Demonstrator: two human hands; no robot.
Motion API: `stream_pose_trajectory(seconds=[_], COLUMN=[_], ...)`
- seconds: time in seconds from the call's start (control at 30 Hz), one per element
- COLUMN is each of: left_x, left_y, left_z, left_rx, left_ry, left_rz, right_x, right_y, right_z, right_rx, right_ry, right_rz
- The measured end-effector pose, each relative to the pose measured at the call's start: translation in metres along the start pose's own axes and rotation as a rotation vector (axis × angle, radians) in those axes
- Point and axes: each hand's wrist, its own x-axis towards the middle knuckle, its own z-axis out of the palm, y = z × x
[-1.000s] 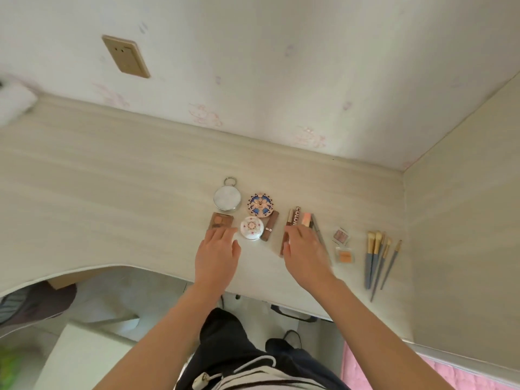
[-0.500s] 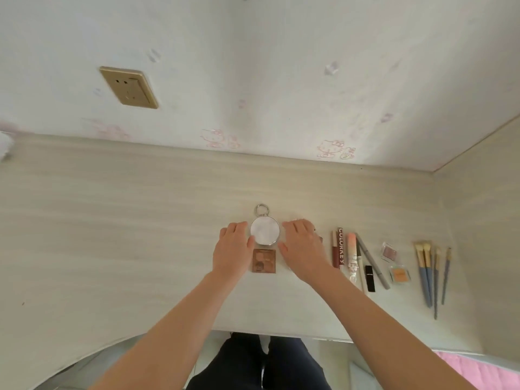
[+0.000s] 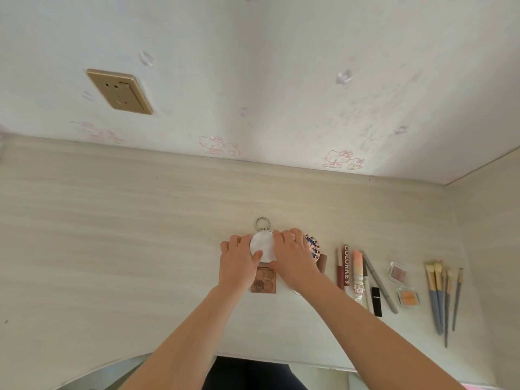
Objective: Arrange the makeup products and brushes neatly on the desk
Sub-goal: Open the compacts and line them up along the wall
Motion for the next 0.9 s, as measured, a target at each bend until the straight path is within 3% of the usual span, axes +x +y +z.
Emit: stream_pose_trajectory(seconds=[0.2, 0.63, 0.77, 0.9], left_x=[0.003, -0.005, -0.005, -0.002], left_y=[0.001, -0.01, -0.029, -0.058], left_z=[0.005, -0.05, -0.073, -0.099], left_rx=[-0.148, -0.973, -1.2, -1.206], left_ry=[0.043, -0.023, -0.152, -0.319], left_rz=[-0.029, -0.168, -0.203, -0.119], right_x=[0.004, -0.009, -0.013, -0.013], right_y=[0.003, -0.016, -0.038, -0.069], right_z=[-0.001, -0.038, -0.045, -0.045], right_rx=[0.011, 0.277, 0.352, 0.48], right_ry=[0.005, 0.116, 0.159, 0.191], right_rz=[-0.033, -0.069, -0.077, -0.034])
